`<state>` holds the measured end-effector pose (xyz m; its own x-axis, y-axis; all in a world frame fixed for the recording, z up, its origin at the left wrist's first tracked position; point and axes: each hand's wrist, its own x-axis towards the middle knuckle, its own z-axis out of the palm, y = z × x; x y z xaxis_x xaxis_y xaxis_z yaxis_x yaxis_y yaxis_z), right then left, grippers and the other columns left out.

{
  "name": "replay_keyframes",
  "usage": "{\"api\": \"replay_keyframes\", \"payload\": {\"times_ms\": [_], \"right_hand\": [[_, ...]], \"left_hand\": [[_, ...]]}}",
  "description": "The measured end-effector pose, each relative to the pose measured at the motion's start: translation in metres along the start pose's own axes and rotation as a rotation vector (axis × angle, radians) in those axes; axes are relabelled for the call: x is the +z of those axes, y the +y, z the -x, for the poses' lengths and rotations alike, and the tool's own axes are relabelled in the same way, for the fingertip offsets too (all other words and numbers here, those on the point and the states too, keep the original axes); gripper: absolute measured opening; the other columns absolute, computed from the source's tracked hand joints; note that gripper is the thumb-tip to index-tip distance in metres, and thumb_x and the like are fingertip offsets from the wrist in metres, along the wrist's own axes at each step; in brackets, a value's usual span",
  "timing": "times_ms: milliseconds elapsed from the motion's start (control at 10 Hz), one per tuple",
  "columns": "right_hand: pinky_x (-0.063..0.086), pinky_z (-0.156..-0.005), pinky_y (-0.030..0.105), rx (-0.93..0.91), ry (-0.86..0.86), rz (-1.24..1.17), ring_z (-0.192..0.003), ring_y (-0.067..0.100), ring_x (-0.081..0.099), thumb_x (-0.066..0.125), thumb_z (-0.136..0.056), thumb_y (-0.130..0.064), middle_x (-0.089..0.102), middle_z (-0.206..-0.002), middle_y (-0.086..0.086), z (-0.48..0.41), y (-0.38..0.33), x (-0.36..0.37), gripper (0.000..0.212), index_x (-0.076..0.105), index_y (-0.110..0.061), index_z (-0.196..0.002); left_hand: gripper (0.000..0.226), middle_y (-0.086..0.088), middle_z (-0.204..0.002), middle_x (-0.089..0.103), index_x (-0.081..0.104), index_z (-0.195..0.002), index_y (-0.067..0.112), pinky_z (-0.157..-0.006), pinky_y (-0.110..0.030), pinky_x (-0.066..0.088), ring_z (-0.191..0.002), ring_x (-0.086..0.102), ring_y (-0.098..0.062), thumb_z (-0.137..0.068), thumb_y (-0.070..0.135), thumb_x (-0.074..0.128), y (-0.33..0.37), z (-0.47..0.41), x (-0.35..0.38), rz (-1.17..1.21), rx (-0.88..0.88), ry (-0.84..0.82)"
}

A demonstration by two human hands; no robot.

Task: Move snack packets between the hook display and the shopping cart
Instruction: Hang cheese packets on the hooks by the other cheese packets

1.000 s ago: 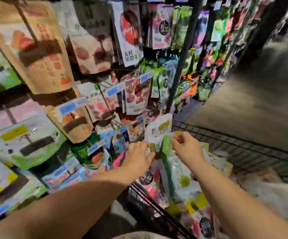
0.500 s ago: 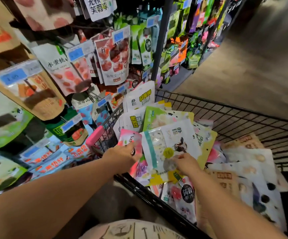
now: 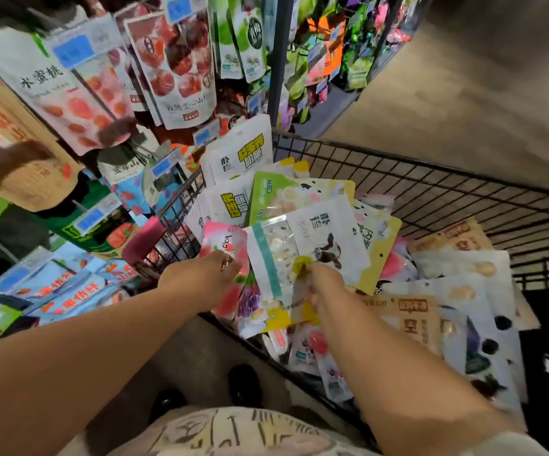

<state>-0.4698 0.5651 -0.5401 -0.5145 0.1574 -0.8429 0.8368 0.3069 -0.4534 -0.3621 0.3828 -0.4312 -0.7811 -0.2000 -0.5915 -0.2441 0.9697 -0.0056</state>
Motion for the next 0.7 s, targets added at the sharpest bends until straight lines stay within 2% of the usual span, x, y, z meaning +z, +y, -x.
{"api": "replay_keyframes", "payload": {"times_ms": [100,200,300,400,500,600,700], "right_hand": [[0.04,-0.056,0.028,-0.022,-0.014,-0.035,-0.069,0.021,0.054,0.054,-0.095,-0.022,0.051,-0.072,0.007,-0.001,-0.001,0.0,0.015,0.056,-0.008,-0.09],[0.041,-0.041,0.02,-0.074,-0.011,-0.25,-0.049,0.011,0.051,0.058,-0.094,-0.02,0.051,-0.066,0.0,-0.008,0.01,-0.007,0.019,0.053,-0.014,-0.077],[0.028,-0.028,0.012,0.016,-0.025,-0.473,-0.025,0.008,0.044,0.058,-0.097,-0.024,0.049,-0.045,0.002,-0.012,0.008,-0.013,0.034,0.043,-0.012,-0.07],[0.052,-0.059,0.027,-0.076,0.008,-0.45,-0.064,0.018,0.059,0.066,-0.091,-0.033,0.059,-0.072,0.005,-0.016,0.006,-0.006,0.026,0.059,-0.008,-0.089],[0.052,-0.092,0.046,-0.138,0.057,-0.503,-0.102,0.029,0.061,0.07,-0.087,-0.036,0.061,-0.11,0.012,-0.005,0.003,-0.003,0.054,0.052,-0.005,-0.127],[0.054,-0.08,0.034,-0.255,0.02,-0.556,-0.09,0.019,0.06,0.061,-0.096,-0.022,0.062,-0.099,0.001,0.011,0.0,-0.006,0.019,0.054,-0.018,-0.113],[0.047,-0.065,0.022,-0.375,-0.024,-0.593,-0.087,0.014,0.059,0.058,-0.098,-0.015,0.062,-0.09,-0.006,0.025,-0.001,-0.011,0.01,0.053,-0.024,-0.1]], "left_hand": [[0.035,0.0,-0.128,0.053,0.035,-0.133,0.035,-0.085,-0.042,0.048,-0.11,0.057,-0.025,-0.102,0.045,0.021,-0.002,-0.009,0.007,0.073,-0.055,0.014],[0.042,0.0,-0.112,0.055,0.04,-0.127,0.037,-0.069,-0.034,0.043,-0.088,0.059,-0.023,-0.096,0.054,0.018,-0.006,-0.018,0.015,0.129,-0.055,0.045],[0.043,0.001,-0.125,0.05,0.037,-0.131,0.042,-0.062,-0.032,0.038,-0.086,0.057,-0.022,-0.094,0.052,0.017,-0.007,-0.018,0.015,0.079,-0.031,-0.001],[0.043,0.001,-0.134,0.049,0.036,-0.132,0.041,-0.068,-0.033,0.042,-0.097,0.061,-0.022,-0.095,0.054,0.019,-0.005,-0.018,0.013,0.097,-0.041,0.007],[0.043,0.001,-0.136,0.049,0.035,-0.134,0.04,-0.084,-0.037,0.048,-0.105,0.06,-0.023,-0.097,0.058,0.021,-0.001,-0.012,0.007,0.129,-0.055,0.007],[0.043,0.005,-0.139,0.047,0.032,-0.137,0.042,-0.092,-0.039,0.047,-0.113,0.056,-0.021,-0.1,0.055,0.018,0.003,-0.004,-0.001,0.086,-0.015,0.007],[0.043,0.007,-0.133,0.052,0.03,-0.139,0.043,-0.09,-0.039,0.048,-0.111,0.058,-0.02,-0.1,0.056,0.016,0.002,-0.007,0.003,0.061,0.004,0.014]]}}
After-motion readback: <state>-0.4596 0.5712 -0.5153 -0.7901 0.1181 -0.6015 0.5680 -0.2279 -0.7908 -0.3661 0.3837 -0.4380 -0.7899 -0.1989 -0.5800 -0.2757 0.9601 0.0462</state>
